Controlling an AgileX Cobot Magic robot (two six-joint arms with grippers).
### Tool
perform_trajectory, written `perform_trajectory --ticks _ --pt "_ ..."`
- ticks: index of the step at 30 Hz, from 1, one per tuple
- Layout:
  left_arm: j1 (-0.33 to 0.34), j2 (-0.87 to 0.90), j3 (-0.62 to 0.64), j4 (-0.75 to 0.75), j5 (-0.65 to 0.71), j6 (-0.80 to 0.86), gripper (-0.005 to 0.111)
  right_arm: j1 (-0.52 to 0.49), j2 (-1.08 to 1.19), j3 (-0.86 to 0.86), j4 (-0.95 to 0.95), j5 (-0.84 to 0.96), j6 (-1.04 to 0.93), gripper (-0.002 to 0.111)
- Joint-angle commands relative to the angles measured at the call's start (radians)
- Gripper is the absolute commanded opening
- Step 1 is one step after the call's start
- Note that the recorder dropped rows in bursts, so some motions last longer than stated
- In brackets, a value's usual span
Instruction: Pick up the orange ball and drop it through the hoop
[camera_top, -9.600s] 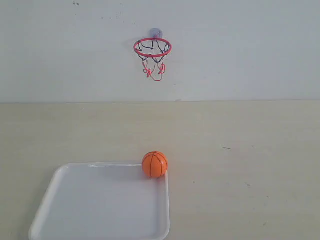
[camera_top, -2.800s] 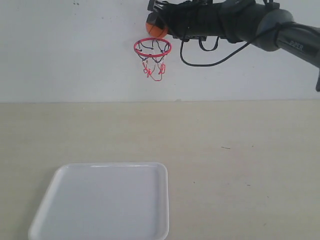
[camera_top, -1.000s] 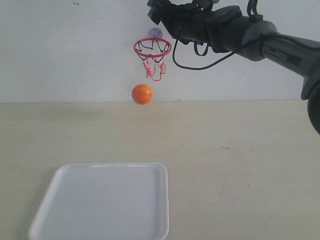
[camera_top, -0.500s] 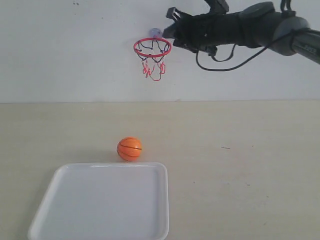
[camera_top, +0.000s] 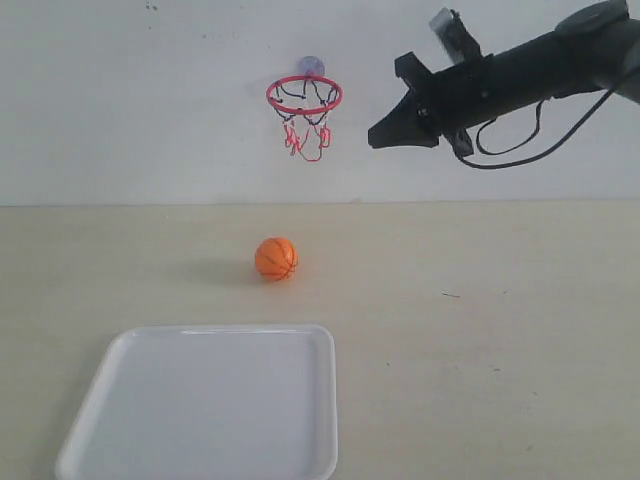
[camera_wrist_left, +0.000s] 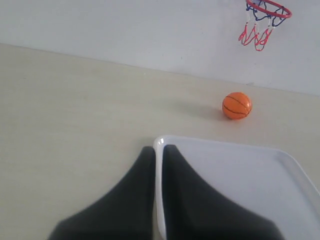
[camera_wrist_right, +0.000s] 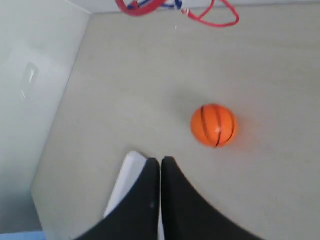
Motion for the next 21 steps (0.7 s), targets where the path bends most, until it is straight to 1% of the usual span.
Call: perform_trajectory --ticks 1,2,5,6,7,8,9,10,14,18,21 --pt "0.002 -0.003 0.003 0.004 0.002 -0.006 0.004 0.025 -0.106 0.192 -0.013 0.020 -0.074 0.000" --pt "0.002 -0.003 0.003 0.004 0.002 -0.006 0.004 0.025 -0.124 0.234 -0.018 0.020 -0.097 0.000" --pt "0.002 -0.003 0.003 0.004 0.002 -0.006 0.004 0.025 -0.235 0.470 -0.039 0.020 -0.122 0.000" --pt "0.002 -0.003 0.003 0.004 0.002 -0.006 0.004 0.025 -0.265 0.524 -0.034 0.020 -0.129 0.000" --pt "0.002 -0.003 0.003 0.004 0.002 -0.006 0.004 0.025 -0.327 0.624 -0.010 0.001 -0.171 0.000" --pt "0.002 -0.003 0.003 0.004 0.002 -0.006 0.004 0.025 -0.364 0.668 0.003 -0.011 -0.207 0.000" --pt "0.002 -0.003 0.003 0.004 0.002 -0.006 0.004 0.025 -0.438 0.791 0.014 -0.036 -0.258 0.000" --pt "0.002 -0.003 0.003 0.004 0.002 -0.006 0.004 0.025 -0.503 0.878 0.014 -0.066 -0.289 0.000" --pt "0.002 -0.003 0.003 0.004 0.002 -0.006 0.004 0.025 -0.671 1.164 0.042 -0.150 -0.302 0.000" --pt "0.002 -0.003 0.003 0.004 0.002 -0.006 0.004 0.025 -0.758 1.326 0.091 -0.202 -0.374 0.000" --pt "0.002 -0.003 0.003 0.004 0.002 -0.006 0.004 0.025 -0.811 1.457 0.252 -0.239 -0.493 0.000"
